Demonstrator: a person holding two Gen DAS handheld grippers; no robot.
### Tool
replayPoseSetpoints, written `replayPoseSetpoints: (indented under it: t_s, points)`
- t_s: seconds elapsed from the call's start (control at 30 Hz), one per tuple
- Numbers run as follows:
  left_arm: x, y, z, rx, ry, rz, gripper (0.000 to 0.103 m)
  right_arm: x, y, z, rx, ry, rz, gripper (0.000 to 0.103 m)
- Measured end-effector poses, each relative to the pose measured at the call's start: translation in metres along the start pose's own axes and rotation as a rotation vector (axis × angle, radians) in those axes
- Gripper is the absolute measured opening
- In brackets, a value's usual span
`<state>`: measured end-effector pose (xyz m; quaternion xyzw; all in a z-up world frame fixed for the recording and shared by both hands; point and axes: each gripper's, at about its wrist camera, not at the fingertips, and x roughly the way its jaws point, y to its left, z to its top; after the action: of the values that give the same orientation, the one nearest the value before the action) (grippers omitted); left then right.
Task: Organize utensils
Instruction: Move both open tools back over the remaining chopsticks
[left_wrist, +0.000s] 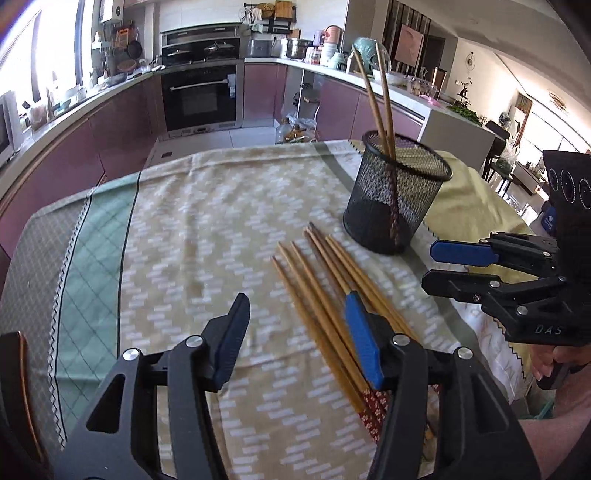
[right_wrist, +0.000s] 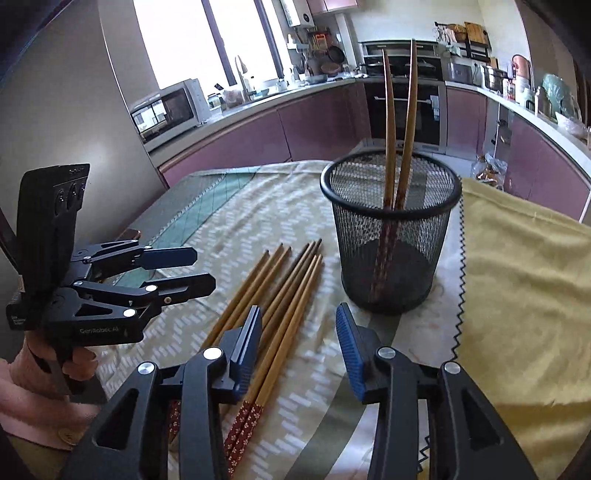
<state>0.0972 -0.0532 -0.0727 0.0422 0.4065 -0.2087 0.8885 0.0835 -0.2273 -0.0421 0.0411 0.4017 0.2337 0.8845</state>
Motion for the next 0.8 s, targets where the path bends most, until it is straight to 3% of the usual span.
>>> replayPoseSetpoints:
  t_s: [0.23,0.8]
  points:
    - [0.012,-0.006,-0.023,-0.005,0.050,0.006,0.053,0.013,0.003,-0.016,0.016,0.049,-0.022,0.040]
    - [0.018,-0.012,-0.024,0.016,0.081,0.048,0.054,0.022,0.007,-0.020,-0.025,0.079,-0.099,0.039]
